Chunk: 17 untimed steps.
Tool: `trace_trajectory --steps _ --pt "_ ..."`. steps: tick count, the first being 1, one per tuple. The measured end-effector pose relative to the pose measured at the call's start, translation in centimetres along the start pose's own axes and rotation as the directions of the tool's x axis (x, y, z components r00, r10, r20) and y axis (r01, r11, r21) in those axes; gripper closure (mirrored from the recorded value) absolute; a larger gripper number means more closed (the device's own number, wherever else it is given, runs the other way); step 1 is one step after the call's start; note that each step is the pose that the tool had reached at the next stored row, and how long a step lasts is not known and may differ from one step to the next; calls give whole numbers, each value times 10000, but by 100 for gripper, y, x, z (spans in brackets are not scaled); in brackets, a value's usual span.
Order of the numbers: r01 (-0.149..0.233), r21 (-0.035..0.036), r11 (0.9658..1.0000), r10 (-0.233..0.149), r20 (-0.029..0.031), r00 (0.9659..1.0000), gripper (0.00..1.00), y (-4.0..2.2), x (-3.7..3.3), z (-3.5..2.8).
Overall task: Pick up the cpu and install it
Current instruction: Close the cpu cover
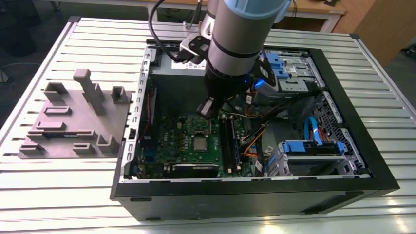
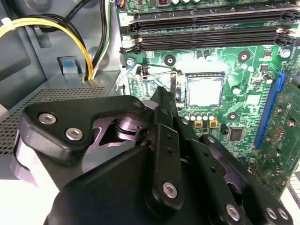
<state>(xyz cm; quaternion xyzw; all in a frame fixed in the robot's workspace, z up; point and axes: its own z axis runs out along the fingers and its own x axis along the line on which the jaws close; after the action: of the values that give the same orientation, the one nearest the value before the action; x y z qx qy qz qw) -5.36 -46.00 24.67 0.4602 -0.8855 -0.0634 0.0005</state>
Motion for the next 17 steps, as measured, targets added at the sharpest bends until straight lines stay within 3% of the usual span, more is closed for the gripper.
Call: trace_trajectory --steps 17 --pt "112 -4 9999 -112 -11 9999 90 -67 148 -11"
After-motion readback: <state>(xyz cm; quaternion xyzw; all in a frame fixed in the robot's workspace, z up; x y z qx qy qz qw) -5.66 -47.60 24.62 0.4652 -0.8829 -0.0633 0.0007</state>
